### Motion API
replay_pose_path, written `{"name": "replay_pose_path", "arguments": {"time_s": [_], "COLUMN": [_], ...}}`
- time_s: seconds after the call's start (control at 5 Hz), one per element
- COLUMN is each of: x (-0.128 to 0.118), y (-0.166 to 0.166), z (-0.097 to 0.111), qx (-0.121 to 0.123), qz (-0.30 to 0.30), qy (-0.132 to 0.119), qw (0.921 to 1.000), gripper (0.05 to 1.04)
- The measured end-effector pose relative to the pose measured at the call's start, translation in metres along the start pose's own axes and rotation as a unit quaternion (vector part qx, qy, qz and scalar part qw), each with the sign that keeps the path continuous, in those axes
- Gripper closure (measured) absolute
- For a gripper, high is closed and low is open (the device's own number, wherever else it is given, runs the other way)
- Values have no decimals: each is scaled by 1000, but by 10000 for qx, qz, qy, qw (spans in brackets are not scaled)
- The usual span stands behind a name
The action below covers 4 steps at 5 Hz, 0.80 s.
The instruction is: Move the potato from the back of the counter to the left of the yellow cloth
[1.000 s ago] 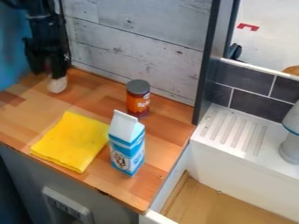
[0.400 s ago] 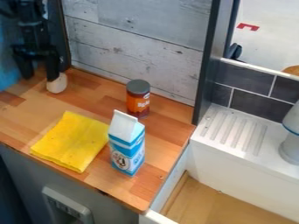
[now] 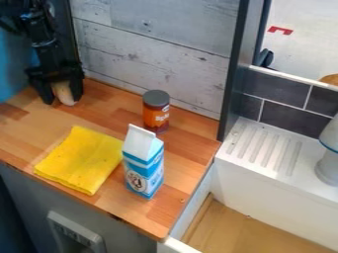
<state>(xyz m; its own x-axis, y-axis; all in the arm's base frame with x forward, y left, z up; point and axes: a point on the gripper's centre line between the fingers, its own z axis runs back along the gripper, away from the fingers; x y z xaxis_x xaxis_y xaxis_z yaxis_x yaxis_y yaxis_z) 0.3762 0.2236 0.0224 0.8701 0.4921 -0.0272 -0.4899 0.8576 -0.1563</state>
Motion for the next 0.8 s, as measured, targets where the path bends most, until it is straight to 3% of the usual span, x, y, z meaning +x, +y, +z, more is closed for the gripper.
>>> {"name": "replay_pose_path", "arguments": {"time_s": [0.2, 0.4, 0.6, 0.8], "x": [4, 13, 14, 5], "y": [-1, -9, -11, -9], "z": [-8, -13, -14, -13], "qx": [-56, 204, 295, 315], "qz": [222, 260, 159, 4], "qy": [113, 112, 116, 290], "qw": [9997, 9994, 9994, 9991], "gripper": [79, 134, 360, 426]}}
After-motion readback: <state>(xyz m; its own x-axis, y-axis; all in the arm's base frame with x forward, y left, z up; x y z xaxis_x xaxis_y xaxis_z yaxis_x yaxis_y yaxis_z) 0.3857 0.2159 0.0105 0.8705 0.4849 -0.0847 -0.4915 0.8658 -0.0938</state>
